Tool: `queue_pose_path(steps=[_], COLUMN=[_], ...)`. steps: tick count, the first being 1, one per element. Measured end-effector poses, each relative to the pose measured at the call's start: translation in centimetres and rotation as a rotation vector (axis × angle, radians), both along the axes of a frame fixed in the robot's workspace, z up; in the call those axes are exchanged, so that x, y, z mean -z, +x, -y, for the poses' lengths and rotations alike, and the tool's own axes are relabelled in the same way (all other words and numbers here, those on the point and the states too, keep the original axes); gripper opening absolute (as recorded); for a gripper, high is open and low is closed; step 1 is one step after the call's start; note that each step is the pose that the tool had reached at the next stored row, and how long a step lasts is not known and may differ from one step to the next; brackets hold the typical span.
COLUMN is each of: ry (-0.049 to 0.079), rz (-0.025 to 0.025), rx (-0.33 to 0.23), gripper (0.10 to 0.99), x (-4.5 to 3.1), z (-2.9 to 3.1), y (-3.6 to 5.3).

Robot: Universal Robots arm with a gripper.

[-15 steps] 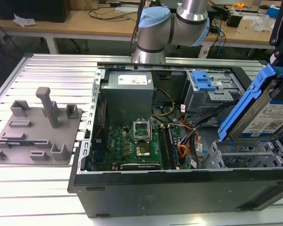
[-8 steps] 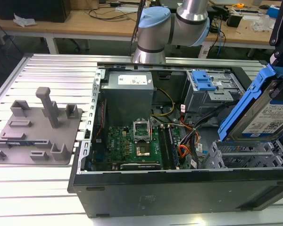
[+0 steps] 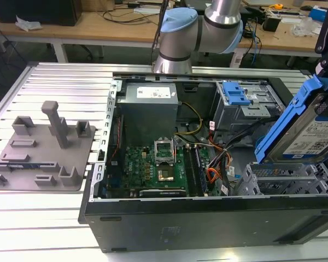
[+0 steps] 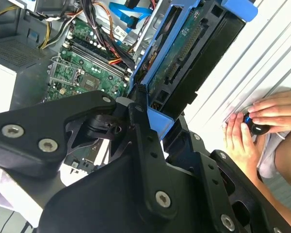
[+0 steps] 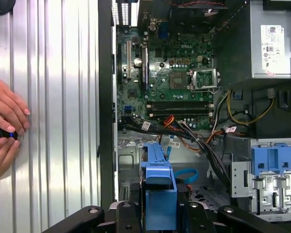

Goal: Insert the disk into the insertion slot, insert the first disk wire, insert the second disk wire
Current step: 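Insert the disk into the insertion slot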

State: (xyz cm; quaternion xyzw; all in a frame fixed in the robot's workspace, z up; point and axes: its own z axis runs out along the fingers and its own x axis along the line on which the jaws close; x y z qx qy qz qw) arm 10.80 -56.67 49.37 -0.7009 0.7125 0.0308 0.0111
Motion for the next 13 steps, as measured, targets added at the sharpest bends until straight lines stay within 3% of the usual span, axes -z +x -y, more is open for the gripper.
queue_pose_path(steps=[13], ry=[0.005], rz=[0.0037], rx=[0.000], gripper=[0.365], x=[0.28], z=[0.00], y=[0.42])
